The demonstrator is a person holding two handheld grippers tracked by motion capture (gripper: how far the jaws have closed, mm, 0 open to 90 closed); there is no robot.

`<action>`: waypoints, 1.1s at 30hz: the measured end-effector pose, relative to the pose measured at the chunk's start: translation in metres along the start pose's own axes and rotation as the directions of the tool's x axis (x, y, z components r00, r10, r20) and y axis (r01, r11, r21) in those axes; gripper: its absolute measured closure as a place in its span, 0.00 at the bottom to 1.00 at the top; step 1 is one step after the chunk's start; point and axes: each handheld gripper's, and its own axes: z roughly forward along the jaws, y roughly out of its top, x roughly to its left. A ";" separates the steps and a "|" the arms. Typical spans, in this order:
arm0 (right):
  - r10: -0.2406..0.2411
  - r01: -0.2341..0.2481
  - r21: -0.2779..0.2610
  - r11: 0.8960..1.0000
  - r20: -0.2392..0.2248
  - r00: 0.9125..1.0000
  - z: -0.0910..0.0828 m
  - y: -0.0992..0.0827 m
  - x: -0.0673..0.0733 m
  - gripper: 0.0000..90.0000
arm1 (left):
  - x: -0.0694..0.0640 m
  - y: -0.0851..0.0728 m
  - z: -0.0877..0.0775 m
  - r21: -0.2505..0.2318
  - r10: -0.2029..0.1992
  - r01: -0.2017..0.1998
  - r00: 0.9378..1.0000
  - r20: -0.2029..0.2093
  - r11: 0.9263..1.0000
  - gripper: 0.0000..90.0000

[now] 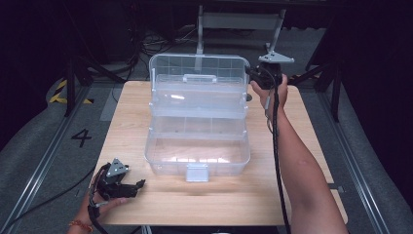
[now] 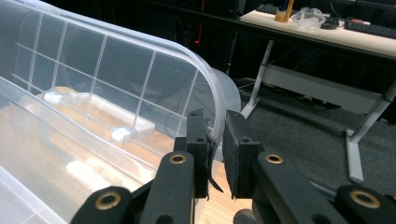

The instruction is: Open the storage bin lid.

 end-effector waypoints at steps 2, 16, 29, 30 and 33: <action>0.002 -0.002 0.007 1.000 -0.001 1.000 0.003 0.000 -0.001 0.91 | 0.000 0.000 0.000 0.000 0.000 0.000 1.000 0.000 1.000 0.17; 0.025 -0.025 0.048 0.999 0.010 1.000 0.026 -0.003 -0.008 0.90 | 0.000 0.000 0.000 0.000 -0.004 0.004 1.000 -0.003 1.000 0.17; 0.018 -0.020 0.094 0.995 0.018 1.000 0.046 -0.007 -0.013 0.90 | 0.000 0.000 -0.001 0.006 -0.002 0.002 1.000 -0.001 1.000 0.17; 0.020 -0.022 0.097 0.995 0.019 1.000 0.047 -0.008 -0.014 0.90 | 0.000 0.000 -0.001 0.008 0.002 -0.002 1.000 -0.002 1.000 0.17; 0.028 -0.029 0.105 0.994 0.017 0.999 0.051 -0.009 -0.015 0.89 | 0.000 0.000 -0.001 0.005 -0.003 0.003 1.000 -0.001 1.000 0.17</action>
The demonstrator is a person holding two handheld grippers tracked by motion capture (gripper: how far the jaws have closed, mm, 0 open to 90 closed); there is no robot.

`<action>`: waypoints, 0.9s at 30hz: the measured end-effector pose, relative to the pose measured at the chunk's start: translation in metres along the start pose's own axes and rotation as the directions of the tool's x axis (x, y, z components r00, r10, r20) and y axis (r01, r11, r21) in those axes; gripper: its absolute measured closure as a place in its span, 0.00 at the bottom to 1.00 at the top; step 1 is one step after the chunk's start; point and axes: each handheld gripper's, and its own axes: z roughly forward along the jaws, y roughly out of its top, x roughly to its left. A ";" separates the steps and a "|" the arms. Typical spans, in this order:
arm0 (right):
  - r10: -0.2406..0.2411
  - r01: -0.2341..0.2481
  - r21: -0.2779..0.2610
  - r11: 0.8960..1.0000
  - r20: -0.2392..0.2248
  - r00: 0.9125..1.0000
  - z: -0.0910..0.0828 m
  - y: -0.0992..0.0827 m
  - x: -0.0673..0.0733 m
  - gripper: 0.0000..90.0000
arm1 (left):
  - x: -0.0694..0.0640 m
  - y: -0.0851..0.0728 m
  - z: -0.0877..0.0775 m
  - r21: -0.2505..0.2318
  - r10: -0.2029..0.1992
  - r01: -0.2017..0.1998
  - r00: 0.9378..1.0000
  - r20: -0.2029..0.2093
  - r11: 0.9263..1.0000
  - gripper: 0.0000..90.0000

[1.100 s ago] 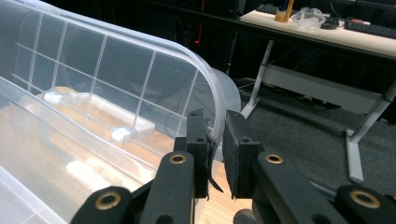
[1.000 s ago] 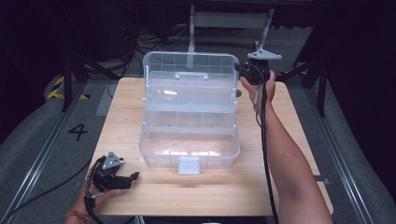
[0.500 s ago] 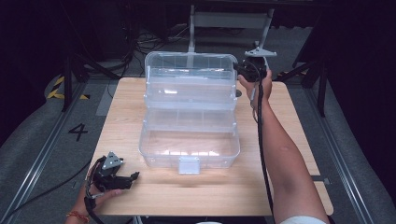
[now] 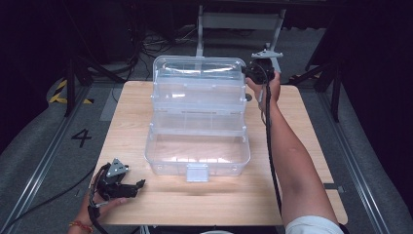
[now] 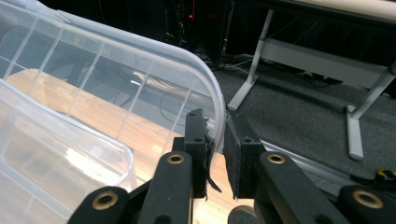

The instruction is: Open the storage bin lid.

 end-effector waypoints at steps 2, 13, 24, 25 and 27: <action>-0.004 0.004 0.010 1.000 0.000 1.000 0.003 0.000 0.000 0.89 | 0.000 0.000 0.000 0.002 0.003 -0.003 1.000 0.000 1.000 0.17; 0.011 -0.011 0.047 0.999 0.004 1.000 0.024 -0.008 -0.005 0.89 | 0.000 0.000 0.000 0.001 0.001 -0.001 1.000 0.002 1.000 0.17; 0.018 -0.018 0.079 0.997 0.001 1.000 0.039 -0.018 -0.008 0.89 | 0.000 0.000 0.001 -0.007 0.000 0.000 1.000 0.003 1.000 0.17; 0.018 -0.018 0.079 0.997 0.001 1.000 0.039 -0.018 -0.008 0.89 | 0.000 0.000 0.001 -0.007 0.000 0.000 1.000 0.003 1.000 0.17; 0.022 -0.022 0.085 0.996 0.001 1.000 0.041 -0.019 -0.008 0.89 | 0.001 0.000 0.001 -0.007 0.002 -0.002 1.000 0.003 1.000 0.17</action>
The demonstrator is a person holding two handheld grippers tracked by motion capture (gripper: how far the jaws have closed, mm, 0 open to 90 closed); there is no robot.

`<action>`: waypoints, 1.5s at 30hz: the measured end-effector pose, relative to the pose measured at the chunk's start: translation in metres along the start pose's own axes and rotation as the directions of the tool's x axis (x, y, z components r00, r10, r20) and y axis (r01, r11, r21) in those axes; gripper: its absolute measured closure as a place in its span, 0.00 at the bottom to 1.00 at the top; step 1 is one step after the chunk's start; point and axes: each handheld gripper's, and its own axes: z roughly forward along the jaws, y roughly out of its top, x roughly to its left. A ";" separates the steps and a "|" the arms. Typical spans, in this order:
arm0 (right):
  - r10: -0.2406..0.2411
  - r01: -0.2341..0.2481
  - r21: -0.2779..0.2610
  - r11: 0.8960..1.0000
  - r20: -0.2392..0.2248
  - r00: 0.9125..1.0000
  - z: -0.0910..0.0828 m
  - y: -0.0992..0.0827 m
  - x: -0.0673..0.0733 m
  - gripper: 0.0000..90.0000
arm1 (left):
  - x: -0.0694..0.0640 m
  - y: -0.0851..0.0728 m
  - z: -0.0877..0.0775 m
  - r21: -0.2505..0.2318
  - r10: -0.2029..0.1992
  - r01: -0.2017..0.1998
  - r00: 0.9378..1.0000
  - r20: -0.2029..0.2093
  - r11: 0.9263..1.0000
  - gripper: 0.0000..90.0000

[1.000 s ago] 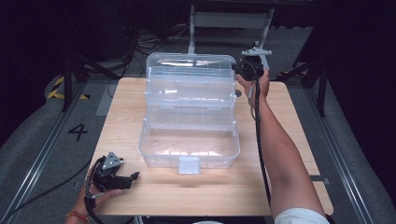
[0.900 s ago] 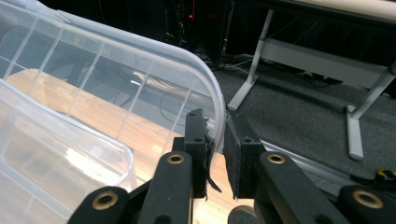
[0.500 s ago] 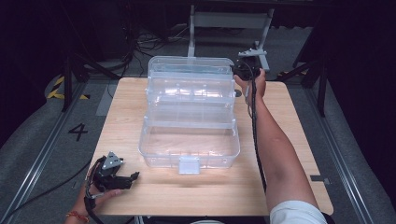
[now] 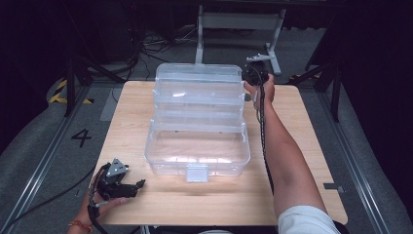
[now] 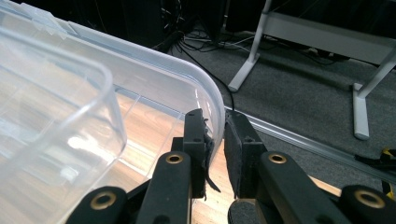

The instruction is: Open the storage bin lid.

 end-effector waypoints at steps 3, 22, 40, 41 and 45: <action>0.004 -0.004 0.004 1.000 -0.001 1.000 0.003 -0.002 -0.001 0.89 | 0.000 0.000 0.000 -0.001 -0.003 0.003 1.000 -0.001 1.000 0.17; 0.018 -0.018 0.041 0.999 0.002 1.000 0.010 -0.008 -0.002 0.88 | 0.000 0.000 0.000 -0.001 0.001 -0.001 1.000 -0.001 1.000 0.17; -0.068 0.067 0.023 0.997 0.007 0.998 -0.022 0.000 0.005 0.77 | 0.000 0.000 0.000 0.002 0.001 -0.001 1.000 0.001 1.000 0.17; -0.071 0.071 0.022 0.997 0.009 0.997 -0.025 0.000 0.005 0.76 | 0.000 0.000 -0.001 0.009 0.004 -0.004 1.000 0.001 1.000 0.17; -0.089 0.088 0.021 0.996 0.006 0.996 -0.037 -0.004 0.003 0.75 | 0.000 0.000 0.000 0.001 0.002 -0.002 1.000 0.003 1.000 0.17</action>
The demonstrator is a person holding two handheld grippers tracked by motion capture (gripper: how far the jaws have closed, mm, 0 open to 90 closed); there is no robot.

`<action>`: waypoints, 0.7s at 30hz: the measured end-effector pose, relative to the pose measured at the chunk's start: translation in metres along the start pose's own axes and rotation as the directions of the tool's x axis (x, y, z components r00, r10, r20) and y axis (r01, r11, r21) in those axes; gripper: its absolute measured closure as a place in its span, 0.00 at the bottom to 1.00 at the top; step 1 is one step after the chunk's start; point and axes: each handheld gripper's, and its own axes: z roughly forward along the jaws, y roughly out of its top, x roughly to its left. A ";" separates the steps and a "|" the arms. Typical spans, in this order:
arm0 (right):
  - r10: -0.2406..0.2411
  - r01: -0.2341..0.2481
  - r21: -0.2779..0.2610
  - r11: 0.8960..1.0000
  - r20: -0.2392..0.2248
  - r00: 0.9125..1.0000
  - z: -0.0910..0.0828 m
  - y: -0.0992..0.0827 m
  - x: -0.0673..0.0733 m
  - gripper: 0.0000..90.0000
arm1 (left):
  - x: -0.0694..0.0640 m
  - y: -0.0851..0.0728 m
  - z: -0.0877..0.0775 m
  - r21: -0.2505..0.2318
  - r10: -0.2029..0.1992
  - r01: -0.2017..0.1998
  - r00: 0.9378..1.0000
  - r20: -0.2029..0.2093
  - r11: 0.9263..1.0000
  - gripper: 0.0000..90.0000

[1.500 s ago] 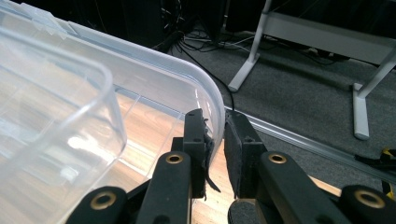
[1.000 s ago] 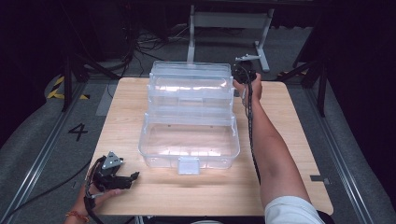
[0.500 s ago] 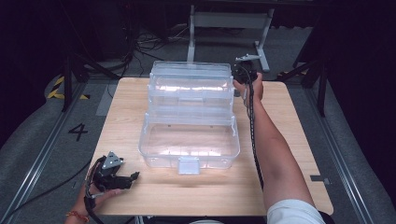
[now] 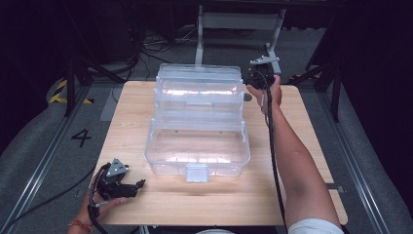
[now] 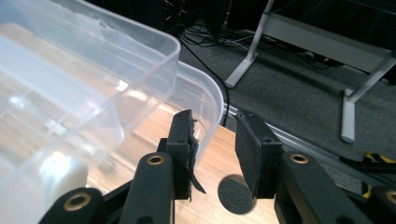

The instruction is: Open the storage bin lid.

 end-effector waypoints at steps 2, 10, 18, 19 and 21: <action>0.003 -0.003 0.004 1.000 0.001 1.000 -0.005 -0.003 -0.001 0.73 | 0.000 0.000 0.000 0.004 0.005 -0.005 1.000 -0.005 1.000 0.17; -0.011 0.012 0.023 1.000 -0.017 1.000 -0.037 -0.018 -0.003 0.62 | 0.000 0.000 0.000 0.003 0.005 -0.005 1.000 -0.005 1.000 0.17; -0.044 0.044 0.016 0.999 -0.048 0.998 -0.071 -0.045 -0.004 0.55 | 0.001 0.000 0.000 0.002 0.006 -0.006 1.000 -0.001 1.000 0.17; -0.043 0.044 0.017 0.999 -0.050 0.998 -0.075 -0.049 -0.005 0.55 | 0.001 0.000 0.000 0.003 0.005 -0.005 1.000 0.001 1.000 0.17; -0.047 0.048 0.013 0.999 -0.051 0.998 -0.082 -0.055 -0.006 0.54 | 0.001 0.001 0.000 0.003 0.007 -0.007 1.000 0.002 1.000 0.17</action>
